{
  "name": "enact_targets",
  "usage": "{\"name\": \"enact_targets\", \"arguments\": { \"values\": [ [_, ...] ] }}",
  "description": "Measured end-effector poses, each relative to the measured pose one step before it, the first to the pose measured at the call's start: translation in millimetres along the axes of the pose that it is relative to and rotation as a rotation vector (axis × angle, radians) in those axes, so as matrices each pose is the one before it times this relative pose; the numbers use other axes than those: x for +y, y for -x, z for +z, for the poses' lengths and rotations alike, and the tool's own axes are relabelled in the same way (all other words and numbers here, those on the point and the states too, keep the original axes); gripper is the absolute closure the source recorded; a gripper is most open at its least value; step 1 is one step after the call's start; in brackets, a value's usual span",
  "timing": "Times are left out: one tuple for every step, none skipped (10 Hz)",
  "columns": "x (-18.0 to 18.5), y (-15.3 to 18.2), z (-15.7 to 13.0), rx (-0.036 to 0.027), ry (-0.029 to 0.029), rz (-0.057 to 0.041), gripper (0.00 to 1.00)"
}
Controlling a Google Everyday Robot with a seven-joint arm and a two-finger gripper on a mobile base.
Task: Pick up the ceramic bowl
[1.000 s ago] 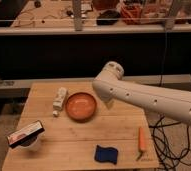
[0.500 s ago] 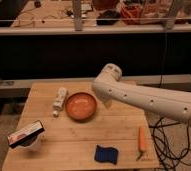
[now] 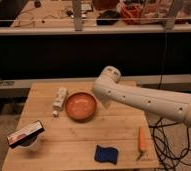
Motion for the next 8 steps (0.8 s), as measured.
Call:
{"name": "enact_targets", "arguments": {
  "values": [
    [-0.24,0.74,2.47,-0.00477,-0.00233,-0.00440,0.20],
    [0.56,-1.15,4.64,-0.00604,-0.00248,-0.00637,0.20],
    [0.10,-0.75,4.26,-0.00569,-0.00225,-0.00603,0.20],
    [-0.29,0.28,2.64,-0.00342,-0.00055,-0.00317,0.20],
    [-2.28,0.96,2.25,-0.00889,-0.00084,-0.00867,0.20],
    [-0.32,0.92,2.93,-0.00663,-0.00034,-0.00446,0.20],
    [-0.16,-0.15,3.09,-0.00663,-0.00124,-0.00480,0.20],
    [0.72,-1.22,2.61,-0.00380,0.00068,-0.00262,0.20]
  ]
}}
